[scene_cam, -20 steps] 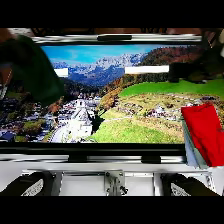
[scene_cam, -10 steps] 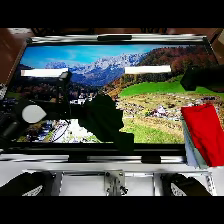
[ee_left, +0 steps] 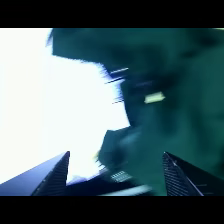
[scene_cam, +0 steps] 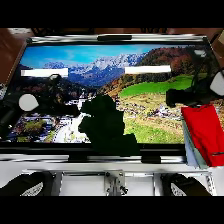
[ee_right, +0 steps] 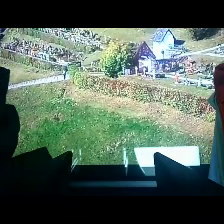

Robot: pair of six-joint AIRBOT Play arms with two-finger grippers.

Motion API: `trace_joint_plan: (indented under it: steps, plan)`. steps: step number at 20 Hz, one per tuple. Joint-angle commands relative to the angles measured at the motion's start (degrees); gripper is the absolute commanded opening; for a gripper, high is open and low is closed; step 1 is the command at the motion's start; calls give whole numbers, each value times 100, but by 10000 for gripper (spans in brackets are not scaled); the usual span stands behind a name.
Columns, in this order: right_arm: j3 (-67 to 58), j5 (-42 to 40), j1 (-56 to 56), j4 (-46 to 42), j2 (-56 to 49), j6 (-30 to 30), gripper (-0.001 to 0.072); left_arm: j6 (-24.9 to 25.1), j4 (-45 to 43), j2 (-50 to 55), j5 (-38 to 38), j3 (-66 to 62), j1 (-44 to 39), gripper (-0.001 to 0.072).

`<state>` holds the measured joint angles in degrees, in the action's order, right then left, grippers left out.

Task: Fold the shirts.

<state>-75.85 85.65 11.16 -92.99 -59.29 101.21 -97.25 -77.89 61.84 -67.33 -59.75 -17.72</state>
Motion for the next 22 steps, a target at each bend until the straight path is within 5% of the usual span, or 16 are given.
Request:
trace_joint_plan:
  steps: [1, 4, 7, 11, 12, 14, 15, 22]
  plan:
    - [938, -706, -2, 136, -20, 11, 627, 380, 297, 15, -977, 190, 911, 718]
    - [1506, -831, -2, 1056, -367, -278, 627, 518, 1408, 15, -560, 1032, 778, 718]
    - [1823, -723, -2, 2157, -831, -1113, 627, 533, 2229, 20, 664, 1541, 269, 714]
    - [2114, -195, 2, 2238, -1193, -1445, 627, 525, 2352, 114, 1593, 1550, -446, 705]
    - [2251, -157, 2, 2238, -1196, -1475, 627, 527, 2345, 223, 1587, 1552, -546, 611]
    - [2614, -107, 4, 2315, -1191, -1471, 627, 529, 2350, 396, 1591, 1552, -590, 152]
    - [2830, -116, 4, 2444, -1191, -1475, 627, 546, 2334, 413, 1600, 1552, -575, 38]
    - [3832, -1526, 131, 3508, -1217, -1565, 627, 662, 2310, 380, 1609, 1545, -542, 38]
